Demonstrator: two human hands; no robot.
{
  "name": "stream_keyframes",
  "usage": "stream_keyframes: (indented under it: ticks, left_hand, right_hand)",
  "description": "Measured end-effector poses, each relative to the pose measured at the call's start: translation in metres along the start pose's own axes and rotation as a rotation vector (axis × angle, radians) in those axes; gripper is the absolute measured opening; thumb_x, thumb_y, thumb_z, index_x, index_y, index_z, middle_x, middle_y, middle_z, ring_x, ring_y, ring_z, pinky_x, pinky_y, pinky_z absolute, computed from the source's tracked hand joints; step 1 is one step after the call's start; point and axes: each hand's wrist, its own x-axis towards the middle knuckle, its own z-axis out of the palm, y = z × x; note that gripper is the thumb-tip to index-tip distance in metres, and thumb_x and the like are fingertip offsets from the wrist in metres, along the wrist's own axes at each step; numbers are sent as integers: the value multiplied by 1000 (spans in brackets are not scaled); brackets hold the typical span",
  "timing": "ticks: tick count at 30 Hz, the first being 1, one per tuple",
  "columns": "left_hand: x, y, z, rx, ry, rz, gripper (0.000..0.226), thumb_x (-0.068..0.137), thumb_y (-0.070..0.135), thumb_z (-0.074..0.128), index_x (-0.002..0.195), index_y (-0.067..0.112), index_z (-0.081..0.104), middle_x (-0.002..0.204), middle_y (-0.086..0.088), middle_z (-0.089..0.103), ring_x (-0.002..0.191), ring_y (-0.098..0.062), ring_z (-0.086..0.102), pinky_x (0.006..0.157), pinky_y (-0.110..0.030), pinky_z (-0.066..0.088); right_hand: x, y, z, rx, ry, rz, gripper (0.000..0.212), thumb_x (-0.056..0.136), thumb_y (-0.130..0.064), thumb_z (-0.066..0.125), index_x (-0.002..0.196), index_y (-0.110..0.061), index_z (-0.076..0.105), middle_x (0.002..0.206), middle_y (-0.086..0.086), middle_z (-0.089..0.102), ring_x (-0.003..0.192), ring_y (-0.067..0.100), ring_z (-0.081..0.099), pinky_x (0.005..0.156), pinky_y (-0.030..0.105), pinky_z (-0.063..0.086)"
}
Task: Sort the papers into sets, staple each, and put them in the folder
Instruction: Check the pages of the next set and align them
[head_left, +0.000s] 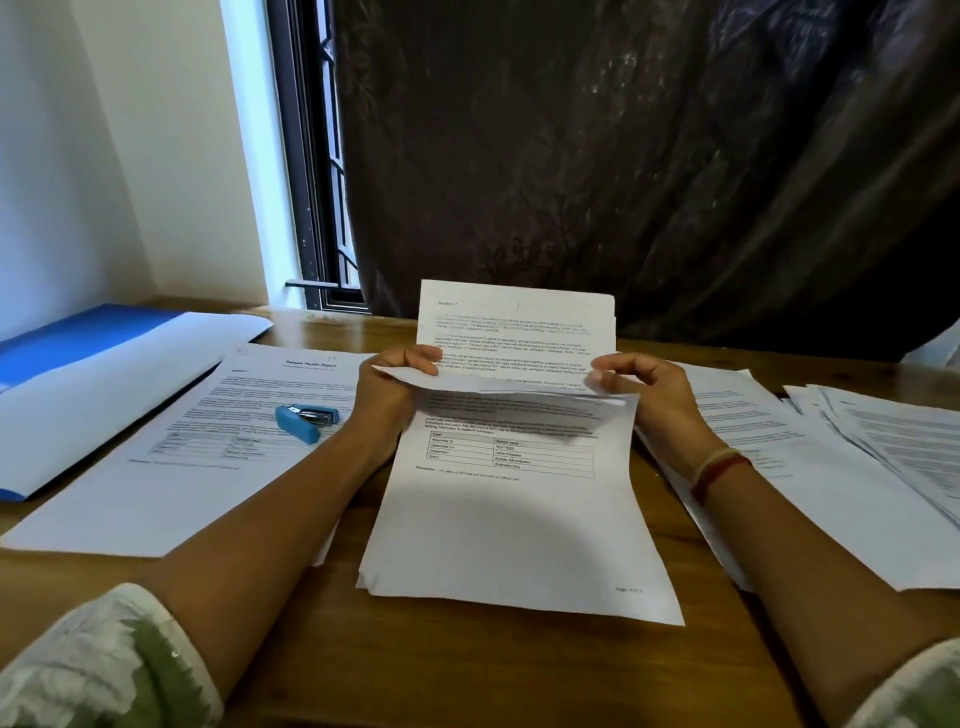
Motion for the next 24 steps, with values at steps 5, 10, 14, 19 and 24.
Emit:
stream_keyframes:
  ticks: [5, 10, 14, 19, 24]
  left_hand:
    - [-3, -1, 2, -38, 25, -12, 47, 92, 3, 57, 50, 22, 70, 90, -2, 69, 89, -23, 62, 63, -22, 54]
    - [1, -7, -7, 63, -12, -20, 16, 85, 5, 69, 101, 8, 67, 100, -9, 71, 95, -28, 68, 80, -41, 58]
    - [1, -8, -8, 114, 7, 15, 47, 83, 13, 73, 125, 9, 52, 114, -7, 68, 100, -25, 68, 84, -42, 58]
    - [3, -2, -2, 68, 34, 11, 47, 83, 7, 71, 127, 12, 54, 113, -1, 64, 97, -21, 65, 71, -20, 58]
    - [1, -3, -7, 20, -1, -48, 32, 83, -4, 67, 114, -1, 62, 113, -22, 65, 106, -37, 62, 92, -46, 53]
  right_hand:
    - [5, 0, 7, -148, 176, -149, 30, 80, -17, 78, 98, -25, 55, 97, 6, 66, 89, 29, 68, 76, 43, 59]
    - [6, 0, 10, -220, 254, -196, 17, 89, -20, 67, 101, -23, 54, 98, 0, 68, 88, 19, 68, 72, 32, 59]
    - [1, -4, 6, -22, 125, -196, 9, 95, -11, 57, 86, -14, 59, 92, 5, 71, 85, 20, 71, 72, 31, 58]
    - [-3, -6, -4, 16, -221, 34, 32, 96, -26, 55, 122, -10, 62, 113, 11, 69, 103, 32, 67, 85, 46, 57]
    - [-3, -8, -6, 116, -261, 72, 46, 82, -42, 59, 118, -12, 66, 116, 10, 68, 110, 34, 63, 85, 45, 56]
